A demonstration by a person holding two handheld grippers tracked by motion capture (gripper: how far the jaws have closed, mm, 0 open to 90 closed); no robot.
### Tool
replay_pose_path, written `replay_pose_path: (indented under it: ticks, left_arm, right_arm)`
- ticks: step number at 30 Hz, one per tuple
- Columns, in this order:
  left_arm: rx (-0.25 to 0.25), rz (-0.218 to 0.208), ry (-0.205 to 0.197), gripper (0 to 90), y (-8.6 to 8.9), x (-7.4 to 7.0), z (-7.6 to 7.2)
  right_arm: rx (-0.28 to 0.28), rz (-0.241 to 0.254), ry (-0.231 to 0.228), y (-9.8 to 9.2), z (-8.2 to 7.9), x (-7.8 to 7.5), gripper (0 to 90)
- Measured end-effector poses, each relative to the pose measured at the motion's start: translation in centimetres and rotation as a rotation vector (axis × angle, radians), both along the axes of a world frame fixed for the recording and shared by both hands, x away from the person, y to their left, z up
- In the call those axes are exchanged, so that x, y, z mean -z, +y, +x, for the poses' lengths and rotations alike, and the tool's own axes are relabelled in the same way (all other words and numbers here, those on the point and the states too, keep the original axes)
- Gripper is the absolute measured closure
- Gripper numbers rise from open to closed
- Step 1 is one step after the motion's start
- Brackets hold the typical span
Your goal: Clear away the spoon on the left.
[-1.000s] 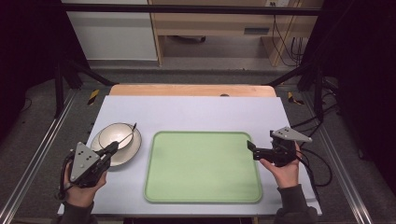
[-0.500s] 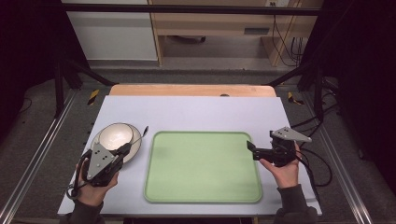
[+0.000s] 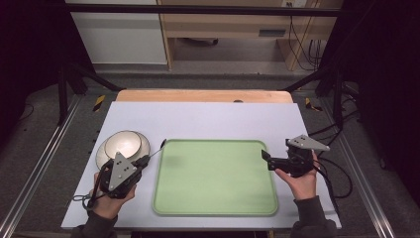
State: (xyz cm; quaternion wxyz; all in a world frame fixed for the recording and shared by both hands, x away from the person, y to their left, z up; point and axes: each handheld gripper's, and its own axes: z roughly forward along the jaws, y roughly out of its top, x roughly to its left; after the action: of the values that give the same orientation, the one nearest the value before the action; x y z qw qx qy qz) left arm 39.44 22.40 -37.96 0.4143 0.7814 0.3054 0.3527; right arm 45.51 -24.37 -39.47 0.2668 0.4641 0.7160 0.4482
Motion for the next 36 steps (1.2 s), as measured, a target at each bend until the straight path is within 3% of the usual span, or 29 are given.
replay_pose_path:
  ticks: [23,36]
  left_arm:
    - [0.039,0.115,0.087,88.6,-2.7,3.1,1.4]
    - [0.047,0.166,0.089,88.2,-3.6,3.8,1.4]
  right_arm:
    - [-0.004,-0.005,0.008,0.1,0.1,0.1,5.0]
    - [-0.004,-0.003,0.01,0.1,0.1,0.1,5.0]
